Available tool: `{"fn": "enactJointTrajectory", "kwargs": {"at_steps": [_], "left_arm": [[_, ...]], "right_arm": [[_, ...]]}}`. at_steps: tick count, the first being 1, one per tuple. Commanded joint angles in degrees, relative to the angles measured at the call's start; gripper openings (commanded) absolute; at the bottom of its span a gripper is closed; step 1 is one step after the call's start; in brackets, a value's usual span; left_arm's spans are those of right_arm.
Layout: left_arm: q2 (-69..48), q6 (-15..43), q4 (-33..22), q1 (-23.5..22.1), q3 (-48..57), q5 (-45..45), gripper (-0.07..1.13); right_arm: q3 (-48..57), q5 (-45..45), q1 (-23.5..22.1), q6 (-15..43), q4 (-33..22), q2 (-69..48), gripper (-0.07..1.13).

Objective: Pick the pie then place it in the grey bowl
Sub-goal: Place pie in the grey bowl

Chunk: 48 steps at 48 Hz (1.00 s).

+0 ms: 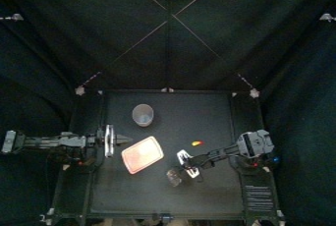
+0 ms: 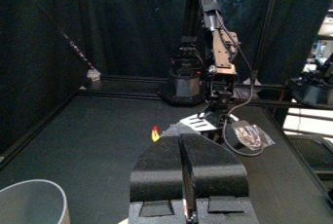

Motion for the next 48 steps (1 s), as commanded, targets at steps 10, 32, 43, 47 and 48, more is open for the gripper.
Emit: {"fn": "enactJointTrajectory", "kwargs": {"at_steps": [10,32,43,47,48], "left_arm": [[0.3,0.0,-1.1,0.1,-0.6,-0.4,-0.02],[0.3,0.0,-1.5,0.1,0.1,-0.4,-0.02],[0.3,0.2,-1.5,0.1,0.8,-0.5,-0.02],[0.3,0.2,-1.5,0.2,0.9,-0.5,-0.02],[0.2,0.2,-1.5,0.2,0.8,-0.5,-0.02]], "right_arm": [[-1.0,-0.3,-2.1,-0.2,2.0,-0.7,0.60],[-9.2,-18.6,-13.4,4.6,4.6,-8.5,0.60],[-11.3,-44.8,-22.3,6.3,9.1,-6.1,0.60],[-11.4,-53.4,-24.6,7.7,11.4,-4.0,0.60],[-11.4,-55.1,-25.0,8.0,11.9,-3.5,0.60]]}}
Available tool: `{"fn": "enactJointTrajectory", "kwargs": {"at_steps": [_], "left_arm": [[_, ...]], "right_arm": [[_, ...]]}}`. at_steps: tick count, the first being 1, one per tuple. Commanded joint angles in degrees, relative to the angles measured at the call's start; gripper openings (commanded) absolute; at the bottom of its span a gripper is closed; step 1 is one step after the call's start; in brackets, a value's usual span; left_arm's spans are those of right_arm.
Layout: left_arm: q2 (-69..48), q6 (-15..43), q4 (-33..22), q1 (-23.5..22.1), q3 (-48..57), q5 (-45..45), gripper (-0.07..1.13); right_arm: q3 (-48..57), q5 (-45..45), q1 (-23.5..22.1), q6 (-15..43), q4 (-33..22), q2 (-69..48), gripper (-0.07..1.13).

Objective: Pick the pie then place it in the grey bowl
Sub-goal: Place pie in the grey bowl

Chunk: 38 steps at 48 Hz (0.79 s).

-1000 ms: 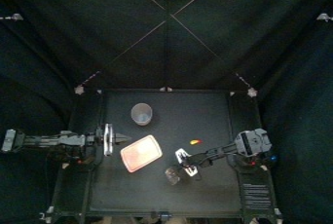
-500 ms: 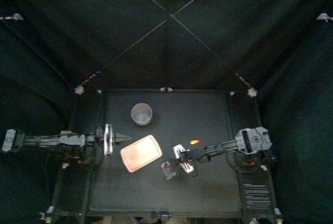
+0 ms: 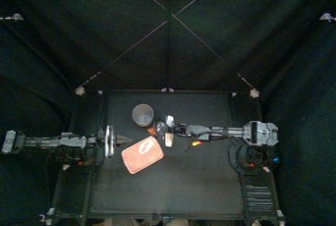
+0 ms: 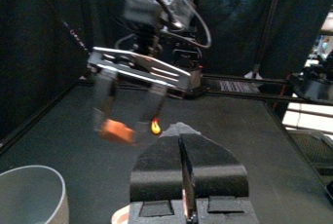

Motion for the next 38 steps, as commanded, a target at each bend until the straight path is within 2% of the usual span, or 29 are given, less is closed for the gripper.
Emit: {"fn": "enactJointTrajectory", "kwargs": {"at_steps": [1,9,17,28,33,38], "left_arm": [[0.2,0.1,-0.2,0.0,-0.8,-0.5,-0.02],[0.3,0.3,0.0,0.1,-0.9,-0.4,-0.02],[0.3,0.4,0.1,0.3,-0.8,-0.5,-0.02],[0.3,0.3,0.1,0.4,-0.4,-0.5,-0.02],[0.3,0.3,0.1,0.4,-0.1,-0.4,-0.02],[0.3,0.4,0.2,0.4,0.0,-0.5,-0.02]], "right_arm": [[-1.4,-10.8,-3.2,1.1,2.5,1.3,0.60],[-3.8,-15.8,-4.7,1.8,6.1,6.2,0.60],[-9.1,-16.0,-5.1,1.7,9.1,11.3,0.60],[-14.1,-14.0,-5.9,1.8,9.9,15.8,0.61],[-14.5,-12.1,-6.0,1.8,10.1,16.5,0.69],[-14.4,-11.2,-6.2,1.8,10.2,16.5,0.83]]}}
